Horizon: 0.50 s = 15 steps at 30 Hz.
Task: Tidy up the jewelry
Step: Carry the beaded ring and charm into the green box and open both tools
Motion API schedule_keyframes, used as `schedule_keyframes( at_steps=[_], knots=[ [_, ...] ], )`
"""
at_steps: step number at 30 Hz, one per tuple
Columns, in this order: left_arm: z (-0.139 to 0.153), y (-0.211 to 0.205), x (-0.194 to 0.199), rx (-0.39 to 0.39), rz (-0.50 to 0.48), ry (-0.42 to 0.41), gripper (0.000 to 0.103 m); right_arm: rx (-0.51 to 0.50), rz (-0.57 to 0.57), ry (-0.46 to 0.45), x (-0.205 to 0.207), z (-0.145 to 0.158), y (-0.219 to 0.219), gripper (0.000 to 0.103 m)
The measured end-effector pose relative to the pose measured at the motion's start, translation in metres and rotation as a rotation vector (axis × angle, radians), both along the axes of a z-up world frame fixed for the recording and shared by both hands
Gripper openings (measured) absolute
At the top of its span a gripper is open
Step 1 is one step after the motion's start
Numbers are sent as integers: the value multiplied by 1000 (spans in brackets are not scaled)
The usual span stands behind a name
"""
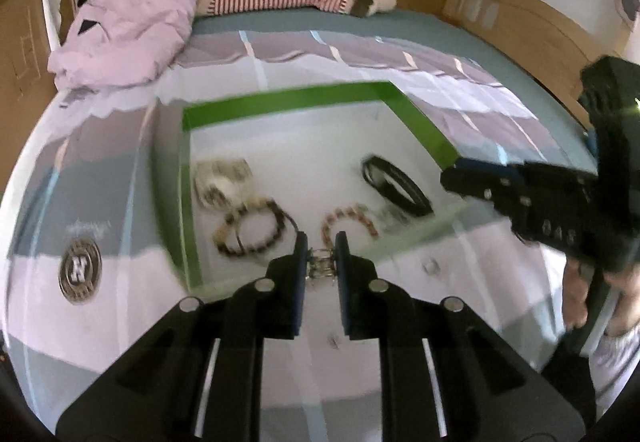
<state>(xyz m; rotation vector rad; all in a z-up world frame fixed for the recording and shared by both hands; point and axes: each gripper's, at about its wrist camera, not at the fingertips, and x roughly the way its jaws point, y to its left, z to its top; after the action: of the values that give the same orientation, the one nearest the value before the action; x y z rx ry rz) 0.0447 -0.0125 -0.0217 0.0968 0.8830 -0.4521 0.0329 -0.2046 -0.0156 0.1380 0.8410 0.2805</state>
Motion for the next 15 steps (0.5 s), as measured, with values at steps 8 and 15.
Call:
schedule_keyframes(
  at_steps=[8, 15],
  knots=[
    [-22, 13, 46, -67, 118, 86, 26, -32, -49, 44, 19, -17, 14, 61],
    [-14, 7, -12, -11, -6, 82, 36, 25, 89, 81, -21, -5, 7, 58]
  ],
)
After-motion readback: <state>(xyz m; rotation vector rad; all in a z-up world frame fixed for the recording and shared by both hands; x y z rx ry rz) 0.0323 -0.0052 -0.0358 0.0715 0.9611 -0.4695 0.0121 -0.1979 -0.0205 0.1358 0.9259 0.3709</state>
